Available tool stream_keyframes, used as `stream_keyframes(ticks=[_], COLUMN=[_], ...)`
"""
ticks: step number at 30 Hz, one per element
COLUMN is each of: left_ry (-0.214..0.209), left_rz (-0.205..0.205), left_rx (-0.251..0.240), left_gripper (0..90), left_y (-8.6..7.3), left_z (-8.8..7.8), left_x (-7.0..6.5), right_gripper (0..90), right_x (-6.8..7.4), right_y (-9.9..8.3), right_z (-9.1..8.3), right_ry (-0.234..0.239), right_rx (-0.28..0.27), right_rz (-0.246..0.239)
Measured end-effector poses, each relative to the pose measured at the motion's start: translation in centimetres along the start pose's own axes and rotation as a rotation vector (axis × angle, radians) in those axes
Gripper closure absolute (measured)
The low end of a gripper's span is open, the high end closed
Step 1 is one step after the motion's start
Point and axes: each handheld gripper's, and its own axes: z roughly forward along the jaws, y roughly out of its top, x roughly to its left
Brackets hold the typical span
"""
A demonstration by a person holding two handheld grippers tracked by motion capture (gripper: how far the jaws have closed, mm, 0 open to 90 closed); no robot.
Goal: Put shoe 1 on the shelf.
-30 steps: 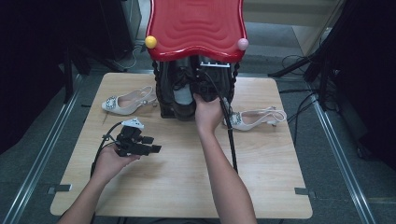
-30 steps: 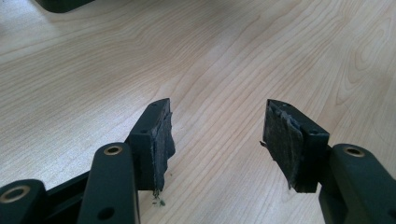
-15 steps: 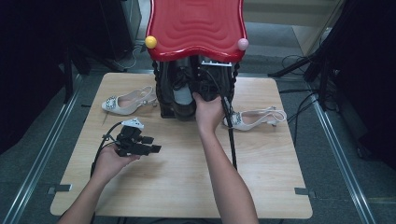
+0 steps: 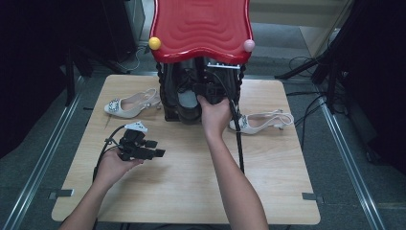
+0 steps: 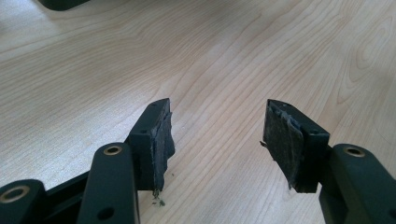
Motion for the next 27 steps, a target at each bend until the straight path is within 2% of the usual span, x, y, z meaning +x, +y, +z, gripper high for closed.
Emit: stream_keyframes(ticks=[16, 18, 20, 24, 27], left_ry=[0.003, 0.004, 0.005, 0.006, 0.006], left_rz=[-0.003, -0.004, -0.003, -0.002, -0.003], left_rx=[-0.001, -0.001, -0.002, -0.003, -0.005], left_gripper=[42.2, 42.2, 42.2, 42.2, 42.1], left_y=[0.0, 0.0, 0.0, 0.0, 0.0], left_z=[0.0, -0.1, -0.1, -0.1, -0.1], left_x=[0.0, 0.0, 0.0, 0.0, 0.1], right_gripper=[49.0, 48.9, 48.9, 48.9, 48.9], right_x=[-0.2, -0.2, -0.2, -0.4, -0.3], right_y=[-0.1, -0.2, -0.3, -0.4, -0.5], right_z=[-1.3, -1.6, -1.9, -2.5, -3.3], right_ry=[0.052, 0.061, 0.05, 0.069, 0.069], right_rx=[-0.01, -0.01, -0.009, -0.016, -0.01], right_rz=[-0.031, -0.039, -0.066, -0.063, -0.094])
